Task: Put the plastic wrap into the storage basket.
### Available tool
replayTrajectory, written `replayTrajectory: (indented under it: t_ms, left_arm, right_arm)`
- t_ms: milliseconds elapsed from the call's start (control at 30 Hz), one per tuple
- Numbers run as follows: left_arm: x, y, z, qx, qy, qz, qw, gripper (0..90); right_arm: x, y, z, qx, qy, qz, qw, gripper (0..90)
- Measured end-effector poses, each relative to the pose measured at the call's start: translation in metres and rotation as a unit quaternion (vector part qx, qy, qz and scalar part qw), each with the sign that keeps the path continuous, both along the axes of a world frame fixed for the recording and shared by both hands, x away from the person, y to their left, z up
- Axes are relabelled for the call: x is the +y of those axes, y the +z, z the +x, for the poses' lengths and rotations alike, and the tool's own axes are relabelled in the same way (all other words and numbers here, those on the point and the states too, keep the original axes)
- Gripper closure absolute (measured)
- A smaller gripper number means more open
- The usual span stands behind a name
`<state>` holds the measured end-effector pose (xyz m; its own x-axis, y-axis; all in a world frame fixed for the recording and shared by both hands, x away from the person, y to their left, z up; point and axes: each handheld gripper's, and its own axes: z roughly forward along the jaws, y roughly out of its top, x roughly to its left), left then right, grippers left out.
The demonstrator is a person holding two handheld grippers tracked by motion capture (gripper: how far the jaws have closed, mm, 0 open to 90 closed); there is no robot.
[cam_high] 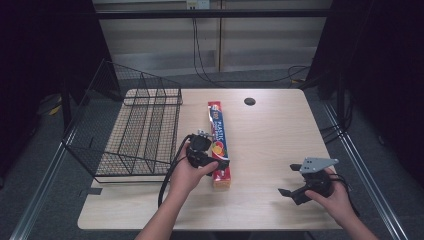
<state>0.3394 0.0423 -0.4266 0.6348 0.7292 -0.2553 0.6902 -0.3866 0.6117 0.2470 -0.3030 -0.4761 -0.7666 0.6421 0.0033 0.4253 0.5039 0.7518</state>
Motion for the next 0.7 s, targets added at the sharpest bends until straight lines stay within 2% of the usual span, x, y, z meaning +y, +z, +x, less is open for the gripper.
replayTrajectory:
  t_ms: [133,300,367,400,467,700]
  left_arm:
    - [-0.005,0.002,0.013,0.003,0.015,0.001,0.9999,4.1]
    - [-0.012,0.002,0.027,0.022,0.012,0.001,0.9997,1.6]
    - [-0.016,0.002,0.032,0.022,0.031,-0.002,0.9993,1.3]
    - [-0.016,0.003,0.034,0.024,0.025,0.005,0.9994,1.3]
    - [-0.019,0.003,0.038,0.027,0.034,-0.006,0.999,1.1]
    - [-0.024,0.002,0.053,0.044,0.05,0.005,0.9978,1.6]
  right_arm:
    - [0.0,0.001,0.0,0.0,0.0,0.002,1.0,3.2]
    - [0.0,0.001,0.0,0.001,0.001,0.005,1.0,3.1]
    - [0.0,0.001,0.0,-0.001,0.001,0.005,1.0,3.1]
    - [0.0,0.001,0.0,-0.001,0.0,0.006,1.0,3.1]
    - [0.0,0.001,0.0,-0.001,0.0,0.007,1.0,3.1]
    - [-0.001,0.001,0.0,-0.001,0.001,0.007,1.0,3.1]
